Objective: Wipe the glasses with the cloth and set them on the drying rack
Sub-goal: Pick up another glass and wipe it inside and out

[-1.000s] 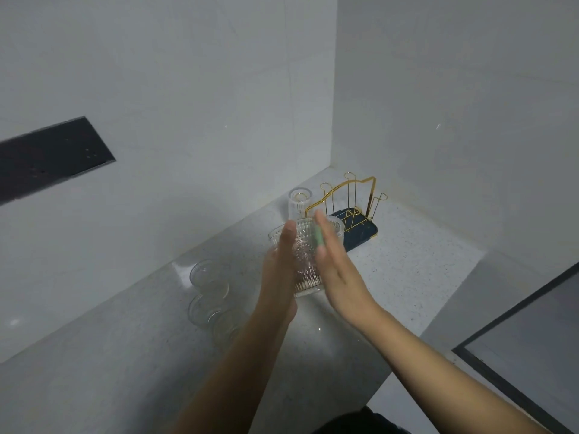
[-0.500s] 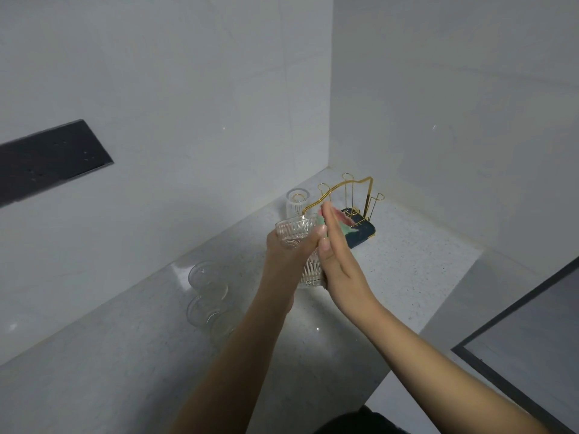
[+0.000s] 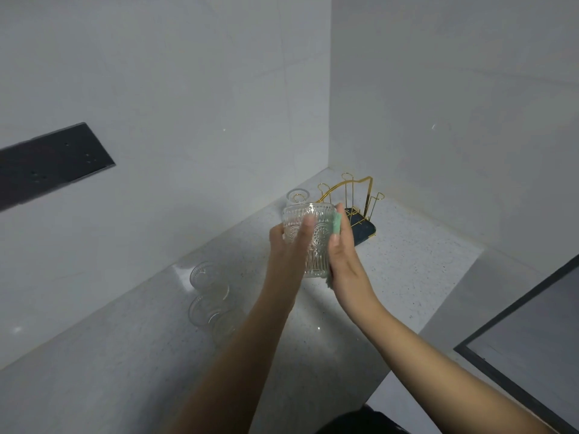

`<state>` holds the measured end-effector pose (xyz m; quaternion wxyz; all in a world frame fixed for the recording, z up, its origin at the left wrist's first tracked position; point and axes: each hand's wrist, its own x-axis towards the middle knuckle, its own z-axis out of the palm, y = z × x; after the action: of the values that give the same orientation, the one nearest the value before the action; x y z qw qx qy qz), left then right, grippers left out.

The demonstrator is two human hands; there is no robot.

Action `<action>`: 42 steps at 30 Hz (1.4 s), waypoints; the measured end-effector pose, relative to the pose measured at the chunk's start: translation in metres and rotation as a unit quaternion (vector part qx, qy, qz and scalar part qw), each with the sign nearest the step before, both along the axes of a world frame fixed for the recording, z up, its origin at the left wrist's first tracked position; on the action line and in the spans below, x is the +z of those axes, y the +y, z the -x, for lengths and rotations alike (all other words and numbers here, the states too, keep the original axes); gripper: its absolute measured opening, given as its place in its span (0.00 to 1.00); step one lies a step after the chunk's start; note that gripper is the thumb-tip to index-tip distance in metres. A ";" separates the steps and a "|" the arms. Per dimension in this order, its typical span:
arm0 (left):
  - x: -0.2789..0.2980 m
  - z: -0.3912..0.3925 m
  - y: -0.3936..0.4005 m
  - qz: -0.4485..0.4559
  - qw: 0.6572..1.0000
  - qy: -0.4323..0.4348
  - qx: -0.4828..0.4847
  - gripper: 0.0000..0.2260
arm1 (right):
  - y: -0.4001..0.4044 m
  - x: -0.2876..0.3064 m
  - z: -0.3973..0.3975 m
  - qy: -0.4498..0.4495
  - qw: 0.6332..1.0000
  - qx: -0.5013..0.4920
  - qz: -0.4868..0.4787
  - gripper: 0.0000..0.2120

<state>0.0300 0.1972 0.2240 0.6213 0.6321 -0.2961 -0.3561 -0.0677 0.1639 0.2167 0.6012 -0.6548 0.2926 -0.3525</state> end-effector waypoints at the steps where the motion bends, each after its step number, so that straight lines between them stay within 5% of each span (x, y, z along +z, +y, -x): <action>1: -0.001 -0.001 -0.001 -0.004 1.000 -0.003 -0.009 0.41 | -0.001 0.000 0.000 -0.004 1.000 -0.002 0.013 0.34; 4: -0.006 -0.012 -0.003 0.030 0.997 -0.011 -0.070 0.26 | -0.002 -0.002 0.000 -0.003 1.000 0.003 0.030 0.38; 9: -0.009 0.002 0.003 0.069 0.996 -0.012 -0.045 0.11 | -0.006 -0.003 -0.004 0.012 1.000 -0.016 0.023 0.29; 13: -0.011 0.009 0.003 0.100 0.993 0.042 -0.041 0.18 | -0.012 0.006 -0.005 0.016 0.999 -0.022 -0.020 0.28; 17: -0.011 0.007 0.005 0.136 0.982 0.068 -0.116 0.16 | -0.024 0.004 -0.004 0.055 0.991 -0.030 -0.114 0.46; 22: -0.013 -0.007 0.001 0.101 0.993 0.045 -0.039 0.21 | -0.011 0.009 -0.004 0.001 0.996 -0.008 -0.088 0.26; 27: -0.013 0.001 0.000 0.090 0.995 0.039 -0.024 0.20 | -0.006 0.004 -0.010 0.016 0.999 -0.012 0.038 0.22; 33: -0.016 0.002 0.002 0.142 0.983 0.061 -0.103 0.12 | -0.024 0.008 -0.008 0.018 0.995 -0.042 -0.090 0.23; 37: -0.013 0.000 -0.001 0.095 0.995 0.004 -0.027 0.21 | -0.014 0.005 -0.011 -0.003 0.999 -0.023 -0.028 0.29; 42: -0.012 0.000 0.000 0.109 0.993 -0.012 -0.038 0.17 | -0.008 0.008 -0.016 0.008 0.999 -0.019 0.041 0.24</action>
<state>0.0299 0.1970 0.2123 0.6687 0.5534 -0.3643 -0.3373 -0.0521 0.1557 0.2246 0.5644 -0.6763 0.2950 -0.3702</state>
